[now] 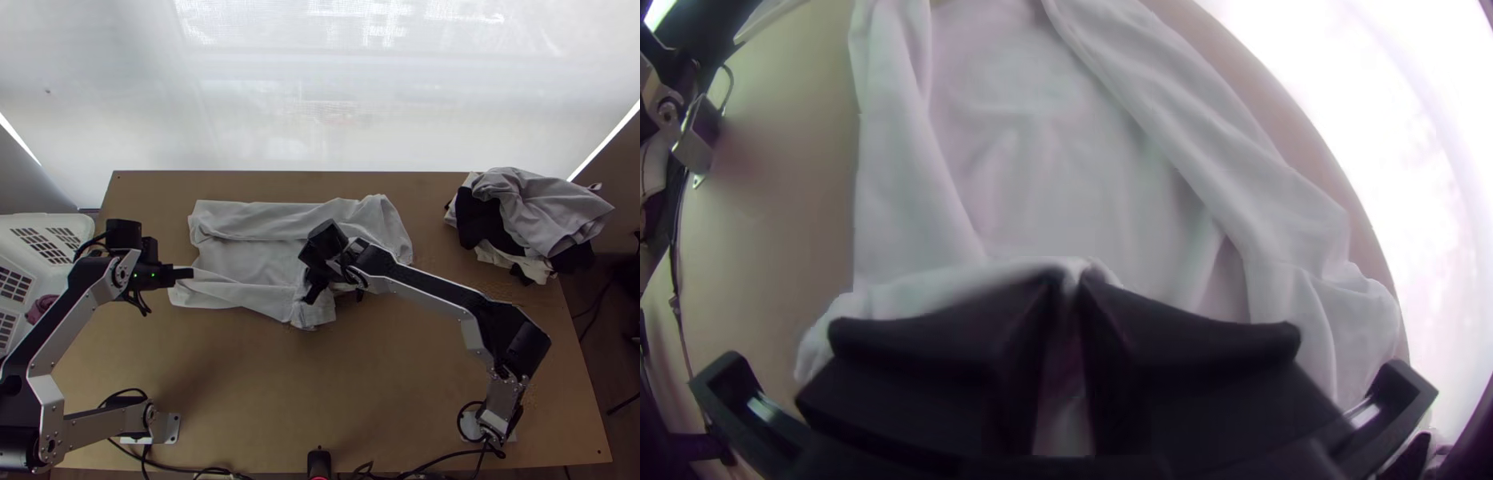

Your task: Fold the t-shirt

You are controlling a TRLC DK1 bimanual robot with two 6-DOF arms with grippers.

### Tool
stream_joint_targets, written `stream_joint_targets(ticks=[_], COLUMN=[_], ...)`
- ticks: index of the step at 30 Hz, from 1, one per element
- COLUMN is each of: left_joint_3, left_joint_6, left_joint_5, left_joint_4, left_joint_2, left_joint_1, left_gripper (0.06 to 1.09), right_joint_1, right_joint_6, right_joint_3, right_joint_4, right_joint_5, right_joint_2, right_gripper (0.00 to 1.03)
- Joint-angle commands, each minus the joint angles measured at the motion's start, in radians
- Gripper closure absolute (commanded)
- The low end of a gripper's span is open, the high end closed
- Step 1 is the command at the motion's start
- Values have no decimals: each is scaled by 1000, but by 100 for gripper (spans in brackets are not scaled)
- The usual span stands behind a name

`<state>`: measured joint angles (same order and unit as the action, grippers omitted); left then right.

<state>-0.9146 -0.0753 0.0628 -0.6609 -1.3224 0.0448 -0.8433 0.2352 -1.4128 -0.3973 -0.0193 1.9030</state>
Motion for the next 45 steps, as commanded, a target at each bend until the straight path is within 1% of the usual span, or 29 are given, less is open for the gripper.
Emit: stream_joint_targets(ticks=[1,2,3,4,7,11,16,19,23,27,31,33,39,44,45], left_joint_3=[29,33,33,34,34,39,45,45,46,60,63,60,62,60,60], left_joint_6=[-11,-12,-12,-14,-18,-29,-37,-38,-44,-47,-40,-38,-44,-54,-54], left_joint_5=[0,0,0,0,0,0,-1,-1,0,-1,-3,-3,-3,-3,-3], left_joint_4=[0,0,0,0,3,10,18,23,24,23,23,23,23,23,23], left_joint_2=[3,3,3,3,-1,-8,-14,-14,-14,-3,6,6,3,-3,-3], left_joint_1=[-8,-8,-10,-10,-16,-36,-51,-52,-57,-60,-54,-48,-56,-62,-62], left_gripper=[105,105,105,105,105,105,105,105,105,105,105,105,105,105,105], right_joint_1=[29,33,39,47,79,113,116,95,38,-22,-71,-103,-172,-174,-174], right_joint_6=[-65,-71,-86,-94,-114,-119,-112,-106,-85,-37,-4,29,36,50,50], right_joint_3=[-141,-144,-141,-135,-83,31,178,265,350,370,374,396,411,391,388], right_joint_4=[18,18,17,12,3,-3,-43,-86,-126,-126,-67,-35,29,81,91], right_joint_5=[-4,-4,-4,-4,-4,-5,-5,-13,-27,-27,-13,35,78,94,99], right_joint_2=[171,160,143,119,25,-134,-303,-354,-344,-318,-306,-305,-291,-237,-226], right_gripper=[22,13,7,5,5,5,5,5,5,5,5,5,5,7,10])
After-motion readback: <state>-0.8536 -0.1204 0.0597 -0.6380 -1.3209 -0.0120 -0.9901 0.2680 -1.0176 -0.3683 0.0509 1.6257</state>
